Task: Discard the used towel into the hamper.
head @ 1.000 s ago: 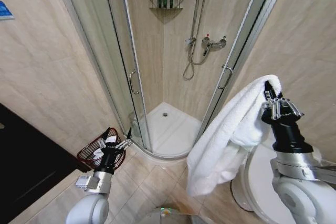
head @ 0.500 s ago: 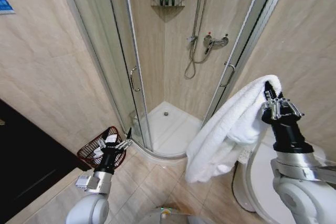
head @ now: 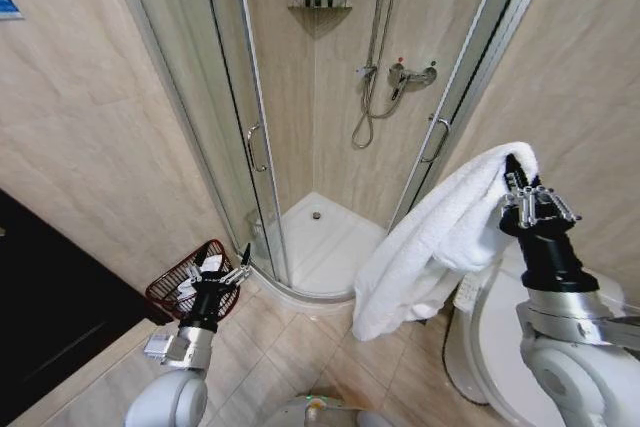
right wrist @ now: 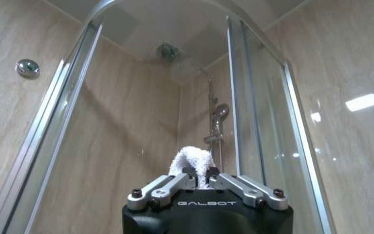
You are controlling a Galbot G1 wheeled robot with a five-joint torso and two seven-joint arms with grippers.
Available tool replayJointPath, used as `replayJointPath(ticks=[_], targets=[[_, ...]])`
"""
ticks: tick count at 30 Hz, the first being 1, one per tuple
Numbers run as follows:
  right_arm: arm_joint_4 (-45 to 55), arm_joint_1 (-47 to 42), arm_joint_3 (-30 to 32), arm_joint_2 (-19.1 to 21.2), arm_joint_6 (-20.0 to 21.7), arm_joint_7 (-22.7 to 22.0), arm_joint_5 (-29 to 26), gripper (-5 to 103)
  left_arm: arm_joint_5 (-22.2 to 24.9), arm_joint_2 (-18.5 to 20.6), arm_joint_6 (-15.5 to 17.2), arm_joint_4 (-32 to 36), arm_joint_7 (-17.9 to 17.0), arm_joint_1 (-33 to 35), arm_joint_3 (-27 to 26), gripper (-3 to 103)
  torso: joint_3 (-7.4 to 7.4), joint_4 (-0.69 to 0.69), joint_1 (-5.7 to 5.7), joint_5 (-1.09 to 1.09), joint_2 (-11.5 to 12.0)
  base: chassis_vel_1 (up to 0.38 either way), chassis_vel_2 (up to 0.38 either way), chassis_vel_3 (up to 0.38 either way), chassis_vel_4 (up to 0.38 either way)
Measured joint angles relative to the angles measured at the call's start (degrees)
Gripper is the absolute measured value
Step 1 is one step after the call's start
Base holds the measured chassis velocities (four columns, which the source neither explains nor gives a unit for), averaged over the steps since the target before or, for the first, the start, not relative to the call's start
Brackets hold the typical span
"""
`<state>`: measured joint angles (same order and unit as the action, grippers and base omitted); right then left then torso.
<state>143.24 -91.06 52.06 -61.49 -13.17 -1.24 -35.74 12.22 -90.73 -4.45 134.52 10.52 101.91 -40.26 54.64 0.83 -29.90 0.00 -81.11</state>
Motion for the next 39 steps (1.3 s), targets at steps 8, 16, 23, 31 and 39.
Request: replayJointPath(ticks=[8, 16, 23, 31, 39], targets=[[0.00, 0.03, 0.07, -0.01, -0.14, 0.04, 0.00, 5, 0.00, 0.00, 0.00, 0.00, 0.00, 0.00, 0.00, 100, -0.73, 0.00, 0.62, 0.00, 1.34, 0.000, 0.000, 0.000, 0.000], [0.00, 0.20, -0.34, -0.01, -0.48, 1.23, 0.49, 5, 0.00, 0.00, 0.00, 0.00, 0.00, 0.00, 0.00, 100, -0.71, 0.00, 0.62, 0.00, 1.28, 0.000, 0.000, 0.000, 0.000], [0.00, 0.77, -2.27, 0.09, -0.49, 1.83, 1.31, 5, 0.00, 0.00, 0.00, 0.00, 0.00, 0.00, 0.00, 100, -0.61, 0.00, 0.53, 0.00, 1.07, 0.000, 0.000, 0.000, 0.000], [0.00, 1.02, -2.29, 0.23, -0.47, 1.75, 1.28, 5, 0.00, 0.00, 0.00, 0.00, 0.00, 0.00, 0.00, 100, -0.54, 0.01, 0.47, 0.00, 0.94, 0.000, 0.000, 0.000, 0.000], [0.00, 1.13, -2.28, 0.23, -0.42, 1.60, 1.15, 5, 0.00, 0.00, 0.00, 0.00, 0.00, 0.00, 0.00, 100, -0.49, 0.00, 0.43, 0.00, 0.84, 0.035, 0.029, 0.030, 0.028]])
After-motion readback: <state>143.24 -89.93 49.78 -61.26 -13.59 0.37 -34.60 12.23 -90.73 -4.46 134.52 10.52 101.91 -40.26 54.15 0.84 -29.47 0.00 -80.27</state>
